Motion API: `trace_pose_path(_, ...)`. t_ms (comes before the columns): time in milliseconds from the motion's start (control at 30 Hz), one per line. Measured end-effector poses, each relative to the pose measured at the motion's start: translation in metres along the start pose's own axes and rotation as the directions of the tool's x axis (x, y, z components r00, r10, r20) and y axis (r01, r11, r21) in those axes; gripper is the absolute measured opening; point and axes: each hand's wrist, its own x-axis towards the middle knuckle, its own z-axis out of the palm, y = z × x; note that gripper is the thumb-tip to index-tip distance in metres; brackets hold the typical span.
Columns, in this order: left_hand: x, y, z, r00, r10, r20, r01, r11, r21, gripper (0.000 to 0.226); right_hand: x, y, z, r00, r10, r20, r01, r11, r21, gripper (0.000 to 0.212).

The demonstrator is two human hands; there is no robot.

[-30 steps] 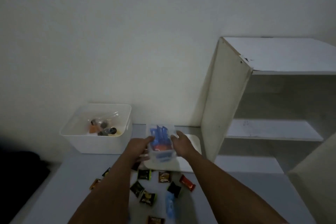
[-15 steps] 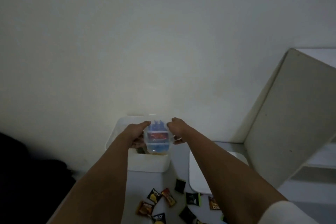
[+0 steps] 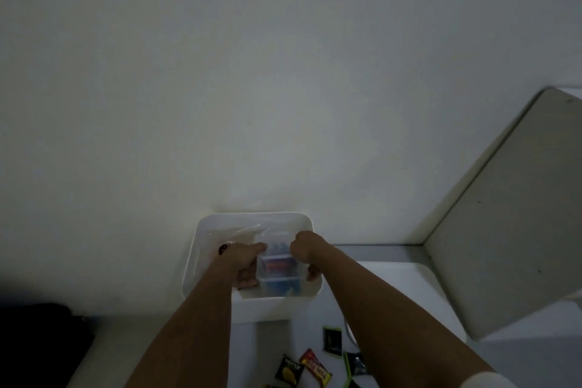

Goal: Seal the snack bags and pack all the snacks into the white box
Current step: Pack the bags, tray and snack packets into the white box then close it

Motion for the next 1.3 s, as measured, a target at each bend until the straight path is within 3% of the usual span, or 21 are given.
trace_pose_path(267,0.038,-0.016,0.007,0.992,-0.053,0.115,0.036,0.988,0.149,0.034,0.026,-0.001,0.017,0.994,0.083,0.072,-0.08,0.996,-0.042,0.087)
trace_pose_path(300,0.043,-0.019,0.006,0.99,-0.068,0.123,0.047,0.985,0.167,0.034,0.03,-0.002,0.02,0.995,0.057,0.083,-0.047,0.993,-0.11,0.089)
trace_pose_path(367,0.051,-0.023,0.004,0.989,-0.084,0.12,0.063,0.983,0.175,0.025,0.033,-0.003,0.023,0.994,-0.033,0.101,0.059,0.962,-0.267,0.072)
trace_pose_path(433,0.056,-0.026,0.003,0.988,-0.075,0.135,0.049,0.982,0.183,0.02,0.033,-0.006,0.026,0.995,-0.06,0.078,0.081,0.949,-0.305,0.065)
trace_pose_path(533,0.061,-0.028,0.004,0.989,-0.058,0.135,0.028,0.977,0.213,0.031,0.042,0.0,0.033,0.996,-0.084,-0.019,0.068,0.902,-0.426,0.078)
trace_pose_path(667,0.069,-0.034,0.01,0.992,0.006,0.13,-0.037,0.971,0.238,0.027,0.087,0.03,0.054,0.993,-0.089,-0.082,0.049,0.917,-0.396,0.1)
trace_pose_path(833,0.076,-0.046,0.014,0.975,0.193,0.106,-0.216,0.937,0.276,0.017,0.056,0.03,0.063,0.981,-0.052,-0.189,0.006,0.971,-0.237,0.087)
trace_pose_path(1100,0.057,-0.039,0.022,0.961,0.275,0.041,-0.266,0.869,0.416,0.012,0.043,0.027,0.065,0.964,-0.073,-0.257,-0.023,0.935,-0.354,0.068)
trace_pose_path(1233,0.041,-0.031,0.024,0.931,0.356,-0.075,-0.265,0.805,0.531,0.012,0.012,0.023,0.042,0.972,-0.188,-0.138,0.123,0.917,-0.378,0.063)
trace_pose_path(1300,0.036,-0.03,0.025,0.9,0.411,-0.143,-0.26,0.772,0.581,0.022,0.001,0.031,0.032,0.954,-0.235,-0.186,0.162,0.927,-0.339,0.059)
